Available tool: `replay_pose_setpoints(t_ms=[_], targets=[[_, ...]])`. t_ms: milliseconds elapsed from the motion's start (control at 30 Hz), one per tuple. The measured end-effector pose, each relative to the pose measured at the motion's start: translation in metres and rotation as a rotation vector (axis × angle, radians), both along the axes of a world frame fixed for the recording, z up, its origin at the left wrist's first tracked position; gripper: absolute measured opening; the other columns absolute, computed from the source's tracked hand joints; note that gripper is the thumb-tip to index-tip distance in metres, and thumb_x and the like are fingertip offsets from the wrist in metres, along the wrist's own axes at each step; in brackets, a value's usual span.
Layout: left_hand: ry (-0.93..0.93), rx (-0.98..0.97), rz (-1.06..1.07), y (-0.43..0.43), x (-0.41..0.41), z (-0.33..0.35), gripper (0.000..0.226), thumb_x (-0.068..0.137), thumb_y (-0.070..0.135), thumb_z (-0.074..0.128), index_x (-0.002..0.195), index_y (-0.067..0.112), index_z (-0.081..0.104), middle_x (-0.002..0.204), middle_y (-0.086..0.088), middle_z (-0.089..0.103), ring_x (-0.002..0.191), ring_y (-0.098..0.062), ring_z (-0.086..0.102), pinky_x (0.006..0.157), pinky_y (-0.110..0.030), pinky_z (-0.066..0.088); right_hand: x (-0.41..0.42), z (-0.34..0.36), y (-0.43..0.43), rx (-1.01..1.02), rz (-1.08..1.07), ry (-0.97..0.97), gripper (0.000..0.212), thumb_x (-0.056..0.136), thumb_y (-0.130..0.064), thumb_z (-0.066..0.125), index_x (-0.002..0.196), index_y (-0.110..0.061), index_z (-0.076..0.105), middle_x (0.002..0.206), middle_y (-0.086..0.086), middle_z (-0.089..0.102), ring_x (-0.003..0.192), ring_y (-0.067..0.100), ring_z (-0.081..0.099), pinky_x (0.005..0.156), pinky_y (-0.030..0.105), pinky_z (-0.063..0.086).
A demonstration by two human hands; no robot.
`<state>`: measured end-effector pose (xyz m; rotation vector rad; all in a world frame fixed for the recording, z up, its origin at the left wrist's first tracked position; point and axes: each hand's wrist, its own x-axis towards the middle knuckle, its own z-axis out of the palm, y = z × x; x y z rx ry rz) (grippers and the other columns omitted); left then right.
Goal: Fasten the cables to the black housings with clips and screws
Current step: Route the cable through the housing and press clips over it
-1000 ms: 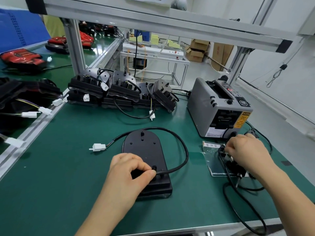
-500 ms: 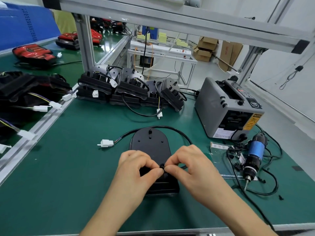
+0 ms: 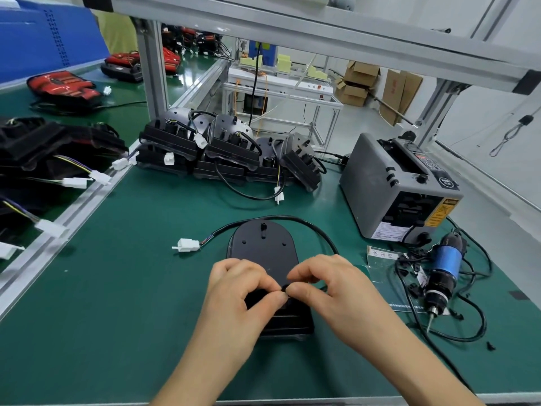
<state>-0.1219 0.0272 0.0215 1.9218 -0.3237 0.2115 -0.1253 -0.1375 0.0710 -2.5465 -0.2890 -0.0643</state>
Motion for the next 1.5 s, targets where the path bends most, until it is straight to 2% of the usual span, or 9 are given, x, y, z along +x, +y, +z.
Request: replay_pose_setpoints(t_ms=[133,200,467,600,733,833,1067,1300,1500], targets=[[-0.033,0.004,0.002,-0.001,0.000,-0.002,0.018,0.074,0.019,0.077,0.068,0.031,0.064,0.087,0.019,0.061,0.109,0.000,0.041,0.081,-0.002,0.026,0.000,-0.004,0.000,0.016,0.038,-0.028,0.007,0.086,-0.035,0.062,0.080,-0.036,0.065,0.080,-0.022,0.060,0.093,0.000,0.046,0.077,0.012,0.035],[-0.052,0.016,-0.003,-0.001,-0.001,-0.002,0.013,0.074,0.028,0.073,0.066,0.030,0.063,0.087,0.019,0.060,0.109,-0.001,0.041,0.082,-0.003,0.027,0.001,-0.006,0.001,0.006,0.041,-0.055,0.008,0.086,-0.034,0.062,0.079,-0.034,0.066,0.077,-0.022,0.058,0.091,0.001,0.046,0.075,0.010,0.034],[-0.084,0.076,-0.127,0.008,0.003,-0.003,0.004,0.075,0.033,0.064,0.078,0.035,0.064,0.098,0.021,0.054,0.116,-0.003,0.037,0.087,-0.007,0.029,0.002,-0.008,0.002,-0.106,0.056,-0.080,0.010,0.089,-0.037,0.059,0.078,-0.034,0.059,0.072,-0.025,0.049,0.089,0.000,0.042,0.075,0.012,0.033],[-0.160,0.117,-0.078,0.015,0.000,-0.010,0.021,0.073,0.045,0.061,0.091,0.033,0.062,0.103,0.024,0.053,0.124,-0.002,0.035,0.096,-0.006,0.025,0.011,-0.001,-0.003,0.051,0.052,0.129,0.023,0.086,-0.027,0.065,0.067,-0.037,0.055,0.071,-0.018,0.056,0.079,-0.004,0.048,0.069,0.011,0.035],[-0.237,0.085,-0.067,0.017,-0.004,-0.018,0.011,0.080,0.040,0.058,0.089,0.034,0.062,0.098,0.021,0.057,0.119,-0.008,0.046,0.103,-0.023,0.034,0.021,0.008,-0.007,0.158,0.089,0.365,0.021,0.084,-0.022,0.069,0.066,-0.031,0.062,0.064,-0.019,0.058,0.061,-0.005,0.048,0.062,0.013,0.040],[-0.255,0.066,-0.062,0.014,-0.003,-0.021,0.009,0.080,0.037,0.058,0.088,0.034,0.059,0.096,0.020,0.056,0.117,-0.007,0.046,0.102,-0.029,0.032,0.027,0.012,-0.006,0.109,0.126,0.446,0.019,0.083,-0.024,0.069,0.067,-0.030,0.063,0.065,-0.013,0.057,0.062,0.001,0.048,0.064,0.019,0.041],[-0.325,0.080,-0.059,0.013,-0.003,-0.022,0.003,0.081,0.031,0.057,0.083,0.030,0.055,0.096,0.020,0.052,0.112,-0.009,0.046,0.103,-0.036,0.033,0.039,0.026,-0.001,-0.073,0.169,0.558,0.014,0.082,-0.035,0.069,0.071,-0.030,0.064,0.066,-0.016,0.059,0.062,0.000,0.048,0.064,0.020,0.041],[-0.324,0.081,-0.058,0.013,-0.004,-0.022,0.003,0.083,0.030,0.057,0.082,0.030,0.054,0.096,0.019,0.052,0.108,-0.008,0.047,0.109,-0.027,0.028,0.050,0.033,0.004,-0.278,0.236,0.619,0.017,0.083,-0.044,0.064,0.078,-0.028,0.062,0.068,-0.011,0.054,0.063,0.006,0.046,0.063,0.029,0.041],[-0.316,0.101,-0.057,0.014,-0.004,-0.021,0.003,0.082,0.031,0.057,0.084,0.032,0.054,0.096,0.021,0.051,0.107,-0.006,0.045,0.108,-0.021,0.026,0.063,0.039,0.006,-0.325,0.281,0.717,0.015,0.086,-0.043,0.063,0.076,-0.031,0.064,0.067,-0.022,0.059,0.064,-0.005,0.050,0.069,0.018,0.040]])
